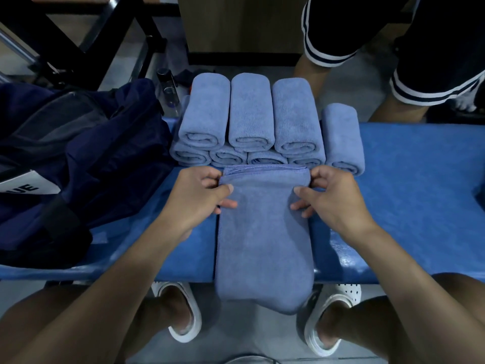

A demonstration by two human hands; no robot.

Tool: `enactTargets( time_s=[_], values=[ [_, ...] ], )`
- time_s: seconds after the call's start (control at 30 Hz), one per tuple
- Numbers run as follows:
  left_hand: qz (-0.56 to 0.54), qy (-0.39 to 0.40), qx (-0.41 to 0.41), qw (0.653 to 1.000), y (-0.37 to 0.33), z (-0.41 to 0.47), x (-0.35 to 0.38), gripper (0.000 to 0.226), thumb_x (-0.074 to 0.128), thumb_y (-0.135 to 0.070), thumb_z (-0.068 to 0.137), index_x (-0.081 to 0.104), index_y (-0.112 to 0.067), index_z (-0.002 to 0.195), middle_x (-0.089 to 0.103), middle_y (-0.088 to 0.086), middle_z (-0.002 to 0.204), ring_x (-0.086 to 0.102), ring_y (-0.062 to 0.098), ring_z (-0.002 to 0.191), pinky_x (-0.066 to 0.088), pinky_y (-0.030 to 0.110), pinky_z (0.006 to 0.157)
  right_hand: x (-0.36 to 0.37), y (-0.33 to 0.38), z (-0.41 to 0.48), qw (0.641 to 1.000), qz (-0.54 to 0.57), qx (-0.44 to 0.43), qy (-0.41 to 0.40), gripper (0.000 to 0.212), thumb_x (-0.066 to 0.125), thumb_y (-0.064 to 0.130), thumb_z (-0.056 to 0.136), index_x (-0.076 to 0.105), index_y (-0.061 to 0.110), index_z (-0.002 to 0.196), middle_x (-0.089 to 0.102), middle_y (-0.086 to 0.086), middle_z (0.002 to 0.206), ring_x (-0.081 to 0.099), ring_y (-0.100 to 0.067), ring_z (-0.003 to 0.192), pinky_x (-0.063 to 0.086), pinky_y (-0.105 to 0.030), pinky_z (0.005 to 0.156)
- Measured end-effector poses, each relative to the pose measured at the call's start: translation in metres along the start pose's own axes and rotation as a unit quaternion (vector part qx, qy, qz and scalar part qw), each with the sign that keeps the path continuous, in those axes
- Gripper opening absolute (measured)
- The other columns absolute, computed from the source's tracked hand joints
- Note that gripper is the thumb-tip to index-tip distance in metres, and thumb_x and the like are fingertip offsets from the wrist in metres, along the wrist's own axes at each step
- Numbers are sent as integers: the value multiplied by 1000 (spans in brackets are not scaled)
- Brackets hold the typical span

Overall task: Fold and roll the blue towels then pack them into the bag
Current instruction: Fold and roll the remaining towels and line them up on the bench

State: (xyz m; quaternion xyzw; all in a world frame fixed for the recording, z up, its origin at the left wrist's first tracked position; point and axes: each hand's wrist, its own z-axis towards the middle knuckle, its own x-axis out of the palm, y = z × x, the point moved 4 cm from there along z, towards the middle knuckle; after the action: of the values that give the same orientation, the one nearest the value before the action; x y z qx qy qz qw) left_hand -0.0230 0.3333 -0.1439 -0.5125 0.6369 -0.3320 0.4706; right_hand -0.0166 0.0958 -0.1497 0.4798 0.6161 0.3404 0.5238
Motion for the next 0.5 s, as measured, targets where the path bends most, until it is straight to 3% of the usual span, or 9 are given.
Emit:
enactTargets(
  time_s=[0.17,0.23,0.33,0.43,0.5],
  values=[
    [-11,5,49,999,-3,-2,-1,22,66,-2,92,66,-13,111,71,6,107,76,21,79,60,37,76,1,3,-2,997,18,-61,43,20,69,-4,83,67,14,92,72,-4,88,72,-21,74,57,-29,67],
    [9,20,70,997,-3,-4,-2,18,66,0,91,67,-13,103,71,7,108,76,20,82,61,38,79,-2,2,-3,995,3,-82,59,27,72,-2,81,69,25,80,73,-3,85,72,-27,80,58,-37,74],
    [40,58,108,992,2,-9,-5,17,70,0,87,66,-15,91,75,2,100,74,24,87,57,47,84,-6,-4,-7,989,-42,-118,72,27,73,-1,81,66,25,77,72,-7,87,68,-34,84,54,-48,79],
    [64,77,150,984,9,-15,-6,23,67,7,86,64,-16,85,73,-13,106,72,21,91,55,31,82,-6,-6,-15,968,-122,-200,94,23,73,-6,77,66,16,80,69,3,97,66,-17,88,53,-35,78],
    [110,71,188,973,13,-18,-6,28,66,8,85,61,-20,84,71,-19,110,69,26,87,54,33,75,-6,-8,-19,942,-191,-258,102,23,75,-8,75,65,13,78,64,10,102,63,-5,92,48,-20,75]
  ],
)
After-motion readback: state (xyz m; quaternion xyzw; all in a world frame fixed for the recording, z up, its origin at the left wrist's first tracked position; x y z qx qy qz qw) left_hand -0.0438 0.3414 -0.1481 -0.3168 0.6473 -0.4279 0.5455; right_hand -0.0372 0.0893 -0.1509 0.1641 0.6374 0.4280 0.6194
